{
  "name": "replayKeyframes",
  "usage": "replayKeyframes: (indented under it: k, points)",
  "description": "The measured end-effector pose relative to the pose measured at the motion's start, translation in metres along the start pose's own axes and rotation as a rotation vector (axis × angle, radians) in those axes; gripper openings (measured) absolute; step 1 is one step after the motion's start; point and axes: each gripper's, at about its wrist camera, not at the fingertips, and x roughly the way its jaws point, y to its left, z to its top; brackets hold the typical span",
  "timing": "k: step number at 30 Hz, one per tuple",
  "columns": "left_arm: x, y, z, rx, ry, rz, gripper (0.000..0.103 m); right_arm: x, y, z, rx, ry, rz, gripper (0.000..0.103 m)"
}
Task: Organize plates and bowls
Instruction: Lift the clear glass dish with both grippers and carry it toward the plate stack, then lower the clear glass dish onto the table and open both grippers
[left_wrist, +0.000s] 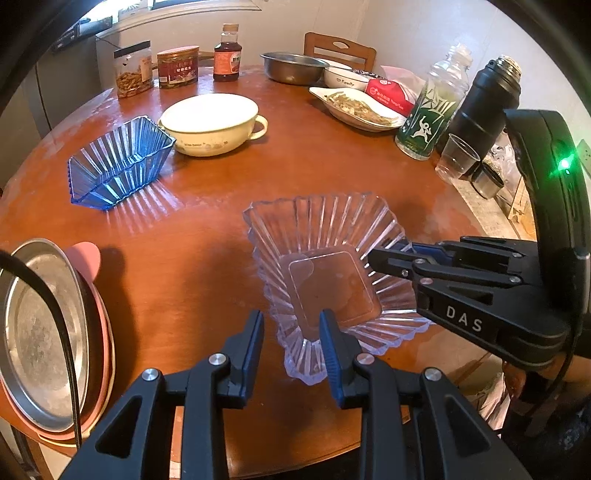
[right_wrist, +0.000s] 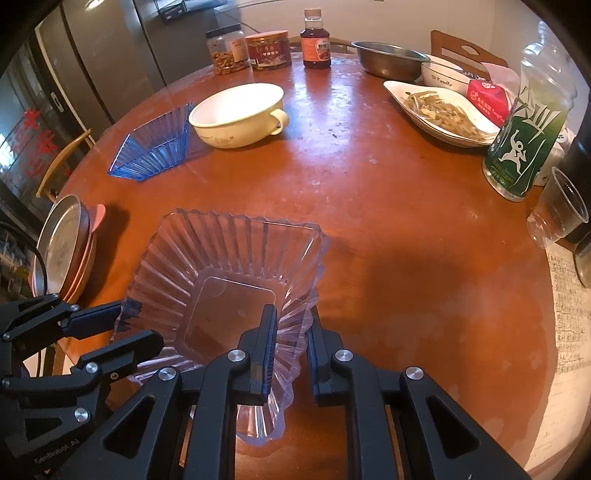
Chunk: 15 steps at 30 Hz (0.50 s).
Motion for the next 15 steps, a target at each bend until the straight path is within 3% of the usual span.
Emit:
replayKeyframes:
  k: [7,11,15]
  points:
    - [-0.003,0.001,0.002,-0.002,-0.006,0.011,0.031,-0.007,-0.002,0.0,0.005,-0.019,0.0,0.018]
    - [-0.006,0.001,0.004,-0.003,-0.015,0.021,0.032,-0.014,-0.003,0.001,0.013,-0.038,0.004,0.031]
    - [-0.009,0.002,0.005,-0.007,-0.025,0.028,0.038,-0.02,-0.004,0.002,0.016,-0.054,0.0,0.032]
